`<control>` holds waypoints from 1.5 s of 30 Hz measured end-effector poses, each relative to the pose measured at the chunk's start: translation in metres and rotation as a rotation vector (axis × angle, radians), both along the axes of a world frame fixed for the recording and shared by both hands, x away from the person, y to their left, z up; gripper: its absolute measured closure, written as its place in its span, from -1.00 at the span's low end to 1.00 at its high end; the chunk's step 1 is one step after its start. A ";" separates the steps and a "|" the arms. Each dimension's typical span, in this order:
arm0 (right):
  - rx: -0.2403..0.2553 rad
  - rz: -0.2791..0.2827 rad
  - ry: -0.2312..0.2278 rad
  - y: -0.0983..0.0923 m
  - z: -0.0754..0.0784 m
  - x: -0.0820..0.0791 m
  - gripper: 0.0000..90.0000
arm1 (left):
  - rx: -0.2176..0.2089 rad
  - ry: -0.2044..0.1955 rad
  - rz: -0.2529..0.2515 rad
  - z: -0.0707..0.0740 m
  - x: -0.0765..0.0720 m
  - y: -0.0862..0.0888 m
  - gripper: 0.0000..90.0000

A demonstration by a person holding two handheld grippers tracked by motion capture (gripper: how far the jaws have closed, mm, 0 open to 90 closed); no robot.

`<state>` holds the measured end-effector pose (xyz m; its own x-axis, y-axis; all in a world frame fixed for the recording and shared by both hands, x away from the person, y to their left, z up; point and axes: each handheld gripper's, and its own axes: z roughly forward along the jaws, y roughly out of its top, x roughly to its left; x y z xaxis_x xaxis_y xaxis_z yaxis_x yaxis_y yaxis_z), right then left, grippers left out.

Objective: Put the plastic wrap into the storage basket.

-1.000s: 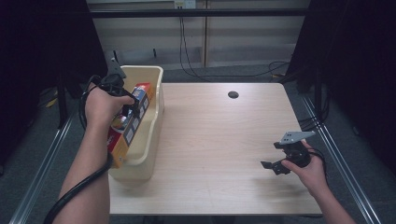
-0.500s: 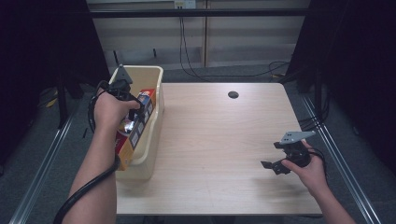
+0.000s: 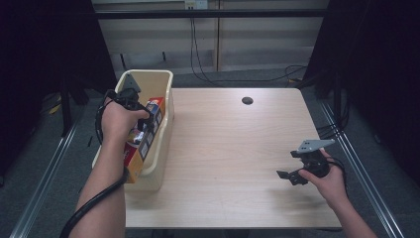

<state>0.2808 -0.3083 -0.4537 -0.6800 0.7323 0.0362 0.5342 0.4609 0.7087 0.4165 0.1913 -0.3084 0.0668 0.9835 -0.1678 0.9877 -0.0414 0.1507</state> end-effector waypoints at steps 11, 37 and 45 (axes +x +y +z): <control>-0.001 0.001 -0.001 0.000 0.000 0.000 -0.89 | 0.004 0.013 0.023 -0.011 0.003 -0.002 -0.10; -0.005 0.012 -0.007 0.002 0.000 0.000 -0.89 | 0.003 0.057 0.034 -0.024 0.009 -0.004 -0.11; -0.002 0.011 -0.007 0.001 0.000 0.000 -0.89 | 0.000 0.066 0.041 -0.029 0.010 -0.001 -0.11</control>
<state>0.2806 -0.3071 -0.4540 -0.6882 0.7249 0.0300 0.5241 0.4682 0.7114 0.4269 0.1899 -0.3378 0.0152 0.9853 -0.1702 0.9963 -0.0006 0.0855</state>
